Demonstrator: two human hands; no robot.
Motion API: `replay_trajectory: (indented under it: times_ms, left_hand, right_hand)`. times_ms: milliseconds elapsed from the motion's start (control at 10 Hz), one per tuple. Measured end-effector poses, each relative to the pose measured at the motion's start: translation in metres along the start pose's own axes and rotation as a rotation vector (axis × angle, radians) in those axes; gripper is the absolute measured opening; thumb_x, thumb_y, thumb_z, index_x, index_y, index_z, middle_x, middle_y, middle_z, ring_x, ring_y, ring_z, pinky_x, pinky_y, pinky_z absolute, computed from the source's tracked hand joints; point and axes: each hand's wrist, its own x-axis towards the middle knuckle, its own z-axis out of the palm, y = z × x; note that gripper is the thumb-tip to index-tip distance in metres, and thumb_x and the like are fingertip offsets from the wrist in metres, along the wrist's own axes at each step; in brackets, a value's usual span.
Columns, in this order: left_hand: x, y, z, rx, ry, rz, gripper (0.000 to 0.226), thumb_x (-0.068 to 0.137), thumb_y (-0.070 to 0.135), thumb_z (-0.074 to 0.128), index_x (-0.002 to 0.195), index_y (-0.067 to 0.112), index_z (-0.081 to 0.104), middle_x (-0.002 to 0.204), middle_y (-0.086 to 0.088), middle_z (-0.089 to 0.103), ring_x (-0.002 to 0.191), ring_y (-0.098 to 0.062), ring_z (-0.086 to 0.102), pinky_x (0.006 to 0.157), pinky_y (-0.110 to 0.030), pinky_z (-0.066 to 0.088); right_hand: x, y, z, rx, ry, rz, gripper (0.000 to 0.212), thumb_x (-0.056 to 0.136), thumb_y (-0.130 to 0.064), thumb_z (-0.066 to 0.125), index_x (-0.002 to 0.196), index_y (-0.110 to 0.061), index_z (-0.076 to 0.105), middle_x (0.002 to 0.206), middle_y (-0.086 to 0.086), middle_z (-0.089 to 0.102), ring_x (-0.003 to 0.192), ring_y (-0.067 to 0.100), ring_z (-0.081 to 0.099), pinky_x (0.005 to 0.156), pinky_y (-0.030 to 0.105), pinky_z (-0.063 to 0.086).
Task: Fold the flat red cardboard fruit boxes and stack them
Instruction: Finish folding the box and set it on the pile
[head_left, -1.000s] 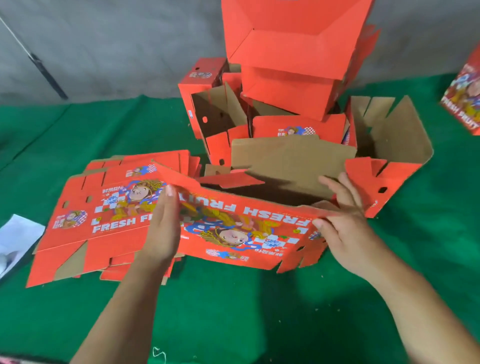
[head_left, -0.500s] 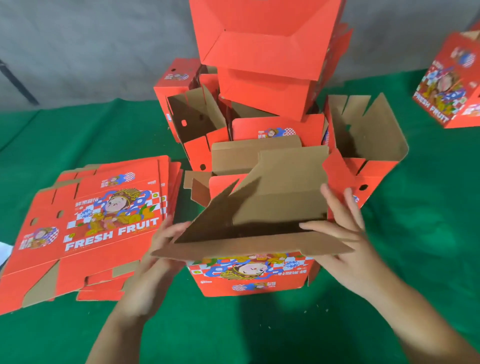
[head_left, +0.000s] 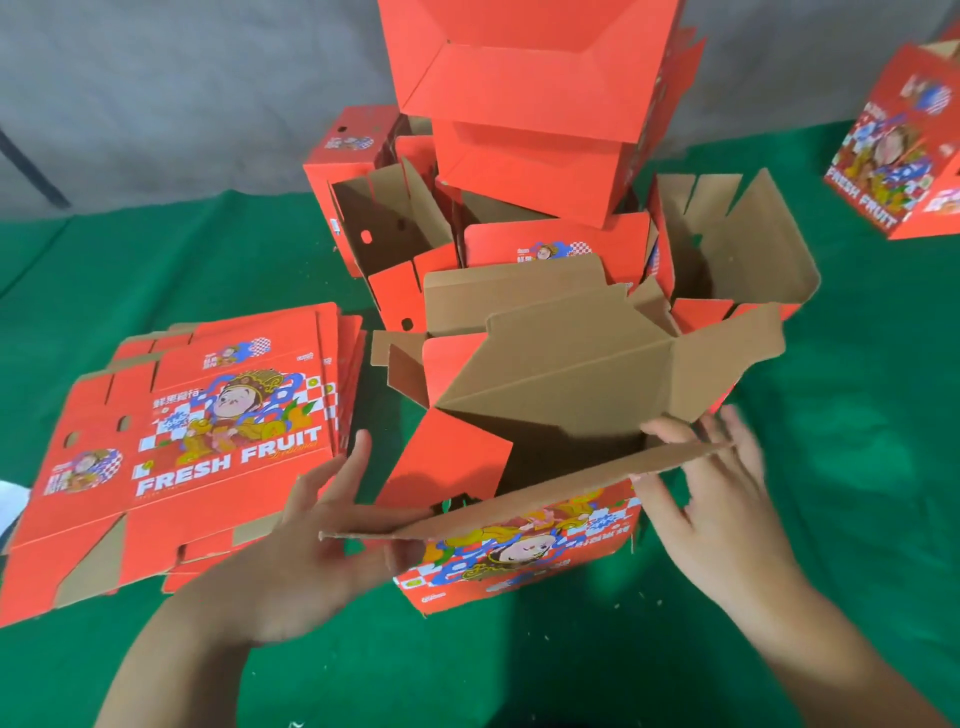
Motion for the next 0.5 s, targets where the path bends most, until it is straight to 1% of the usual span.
replay_trajectory:
  times_ms: [100,200,300,400,500]
  left_hand:
    - [-0.01,0.015,0.0,0.146,-0.052,0.011,0.058,0.085,0.08,0.055,0.14,0.066,0.046,0.162,0.035,-0.013,0.155,0.001,-0.012,0.127,-0.044,0.017]
    - [-0.018,0.011,0.0,0.283,-0.122,0.017,0.062,0.07,0.099,0.035,0.128,0.091,0.013,0.146,0.042,-0.046,0.149,0.004,-0.024,0.123,-0.046,0.016]
    - [-0.017,-0.01,0.004,0.47,-0.014,-0.056,0.084,0.077,0.091,0.03,0.138,0.076,-0.025,0.154,0.026,-0.046,0.157,-0.022,-0.009,0.125,-0.054,0.017]
    - [-0.009,-0.023,0.014,0.463,0.124,-0.005,0.1,0.076,0.093,0.026,0.155,0.054,-0.022,0.154,0.027,0.012,0.138,-0.016,0.021,0.119,-0.044,0.027]
    - [0.002,-0.023,0.028,0.131,0.206,0.136,0.064,0.075,0.096,0.04,0.131,0.066,0.045,0.12,0.038,0.04,0.118,-0.003,0.037,0.101,-0.031,0.037]
  right_hand:
    - [-0.004,-0.003,-0.009,0.116,-0.071,0.045,0.041,0.084,-0.06,0.042,0.123,-0.046,0.046,0.1,-0.019,0.058,0.067,0.009,0.048,0.061,0.039,0.043]
    - [-0.013,0.001,-0.016,0.179,-0.057,-0.006,0.035,0.082,-0.058,0.046,0.115,-0.044,0.048,0.096,-0.02,0.059,0.058,0.009,0.049,0.058,0.04,0.047]
    - [-0.019,0.002,-0.02,0.261,-0.04,-0.081,0.022,0.084,-0.054,0.053,0.102,-0.04,0.055,0.088,-0.024,0.062,0.062,0.001,0.057,0.058,0.017,0.044]
    - [-0.02,0.003,-0.021,0.389,0.049,-0.04,0.019,0.092,-0.054,0.047,0.098,-0.049,0.064,0.09,-0.03,0.069,0.08,-0.013,0.064,0.066,0.009,0.045]
    - [-0.019,0.004,-0.016,0.429,0.125,0.029,0.036,0.098,-0.066,0.038,0.09,-0.045,0.066,0.089,-0.016,0.069,0.081,0.002,0.064,0.071,0.031,0.048]
